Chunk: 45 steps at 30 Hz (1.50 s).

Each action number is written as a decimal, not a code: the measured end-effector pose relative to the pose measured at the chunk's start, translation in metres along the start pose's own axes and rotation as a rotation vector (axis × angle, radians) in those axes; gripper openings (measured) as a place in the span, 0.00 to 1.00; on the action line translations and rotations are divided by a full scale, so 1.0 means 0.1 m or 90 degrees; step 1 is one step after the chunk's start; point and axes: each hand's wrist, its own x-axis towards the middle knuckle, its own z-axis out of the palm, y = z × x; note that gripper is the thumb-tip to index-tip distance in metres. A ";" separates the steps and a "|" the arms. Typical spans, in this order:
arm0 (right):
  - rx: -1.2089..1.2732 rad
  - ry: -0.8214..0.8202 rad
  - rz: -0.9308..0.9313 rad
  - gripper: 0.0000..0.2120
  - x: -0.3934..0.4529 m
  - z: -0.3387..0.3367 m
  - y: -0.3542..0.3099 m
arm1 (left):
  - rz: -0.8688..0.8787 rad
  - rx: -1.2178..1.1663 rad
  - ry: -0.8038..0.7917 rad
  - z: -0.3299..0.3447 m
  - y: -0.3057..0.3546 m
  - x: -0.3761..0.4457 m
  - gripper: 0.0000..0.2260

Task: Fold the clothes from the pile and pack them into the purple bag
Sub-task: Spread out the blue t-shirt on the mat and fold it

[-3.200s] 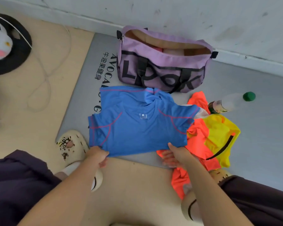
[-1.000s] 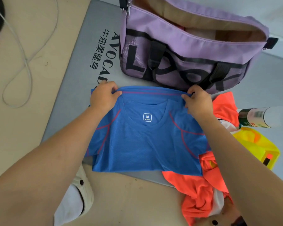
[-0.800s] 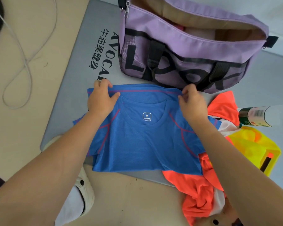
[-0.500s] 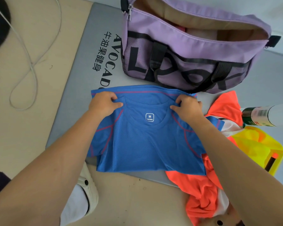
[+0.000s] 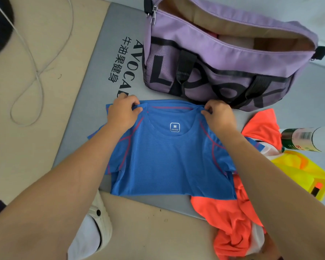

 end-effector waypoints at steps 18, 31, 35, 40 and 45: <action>-0.073 0.008 -0.021 0.11 0.02 0.01 -0.07 | 0.018 0.131 -0.068 -0.12 0.15 0.19 0.09; 0.067 -0.183 0.076 0.05 0.07 -0.31 0.09 | -0.060 0.164 -0.254 -0.40 0.23 0.23 0.15; 0.230 -0.209 0.093 0.09 -0.07 -0.54 0.04 | -0.111 -0.016 -0.292 -0.56 0.32 0.15 0.08; 0.243 -0.217 0.063 0.12 -0.40 -0.95 -0.03 | -0.087 -0.090 -0.327 -0.81 0.47 -0.14 0.06; 0.160 -0.101 0.005 0.10 -0.71 -1.61 -0.17 | -0.008 -0.133 -0.213 -1.30 0.82 -0.42 0.06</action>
